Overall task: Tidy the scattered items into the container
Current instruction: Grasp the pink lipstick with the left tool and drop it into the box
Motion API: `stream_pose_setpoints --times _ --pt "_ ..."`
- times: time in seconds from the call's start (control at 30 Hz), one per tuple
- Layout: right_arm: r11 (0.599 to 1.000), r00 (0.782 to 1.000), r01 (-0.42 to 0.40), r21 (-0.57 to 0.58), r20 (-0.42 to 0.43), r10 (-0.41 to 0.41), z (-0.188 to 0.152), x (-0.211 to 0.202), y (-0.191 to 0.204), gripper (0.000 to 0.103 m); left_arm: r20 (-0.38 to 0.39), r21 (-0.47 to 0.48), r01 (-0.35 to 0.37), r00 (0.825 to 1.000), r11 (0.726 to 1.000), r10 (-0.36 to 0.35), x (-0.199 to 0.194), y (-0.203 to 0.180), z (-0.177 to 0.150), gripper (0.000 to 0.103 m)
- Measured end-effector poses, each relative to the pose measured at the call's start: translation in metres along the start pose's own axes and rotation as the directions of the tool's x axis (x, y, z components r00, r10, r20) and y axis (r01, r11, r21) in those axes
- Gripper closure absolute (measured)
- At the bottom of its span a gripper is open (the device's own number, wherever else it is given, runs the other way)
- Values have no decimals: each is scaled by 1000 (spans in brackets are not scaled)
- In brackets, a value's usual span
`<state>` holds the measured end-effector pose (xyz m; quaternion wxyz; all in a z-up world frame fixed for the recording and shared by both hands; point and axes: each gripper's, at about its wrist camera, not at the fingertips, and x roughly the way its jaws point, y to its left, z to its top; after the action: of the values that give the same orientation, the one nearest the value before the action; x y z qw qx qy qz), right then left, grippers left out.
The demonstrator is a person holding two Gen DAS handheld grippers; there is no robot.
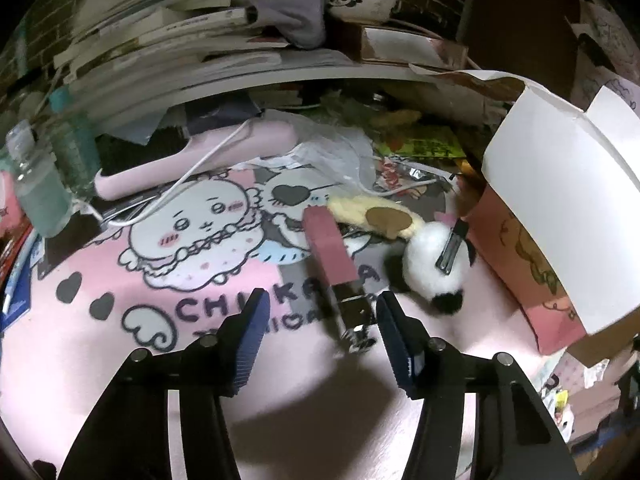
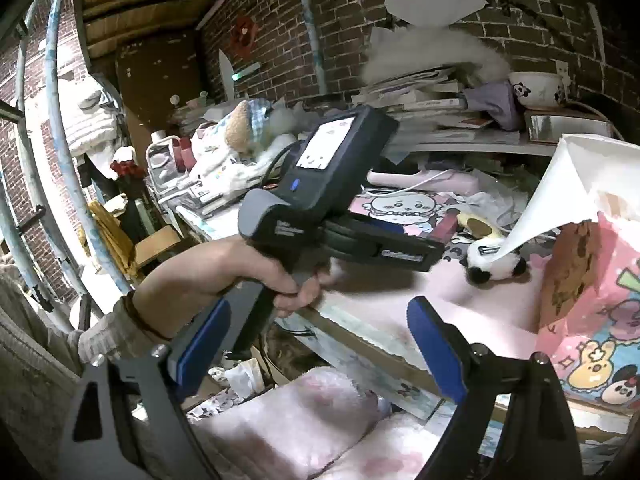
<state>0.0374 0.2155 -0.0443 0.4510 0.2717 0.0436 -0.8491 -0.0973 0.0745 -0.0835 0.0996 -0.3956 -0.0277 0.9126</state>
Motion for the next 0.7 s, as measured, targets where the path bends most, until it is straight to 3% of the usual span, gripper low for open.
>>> stream_pose_setpoints --times 0.07,0.13,0.23,0.33,0.7 --pt "1000 1000 -4 4 0 4 0 0 0 14 -3 -2 -16 1000 1000 16 4 -4 4 61" --pt "1000 1000 -8 16 3 8 0 1 -2 14 -5 -12 -27 1000 1000 27 8 -6 7 79" --pt "999 1000 -1 38 2 1 -1 3 -6 14 -4 -22 -42 999 999 42 9 -7 9 86" --pt "999 1000 8 45 0 -8 -3 4 -10 14 11 -25 -54 998 998 54 9 -6 6 90" --pt "996 999 43 81 20 -45 -1 16 -18 14 15 -13 -18 1000 1000 18 -8 13 -1 90"
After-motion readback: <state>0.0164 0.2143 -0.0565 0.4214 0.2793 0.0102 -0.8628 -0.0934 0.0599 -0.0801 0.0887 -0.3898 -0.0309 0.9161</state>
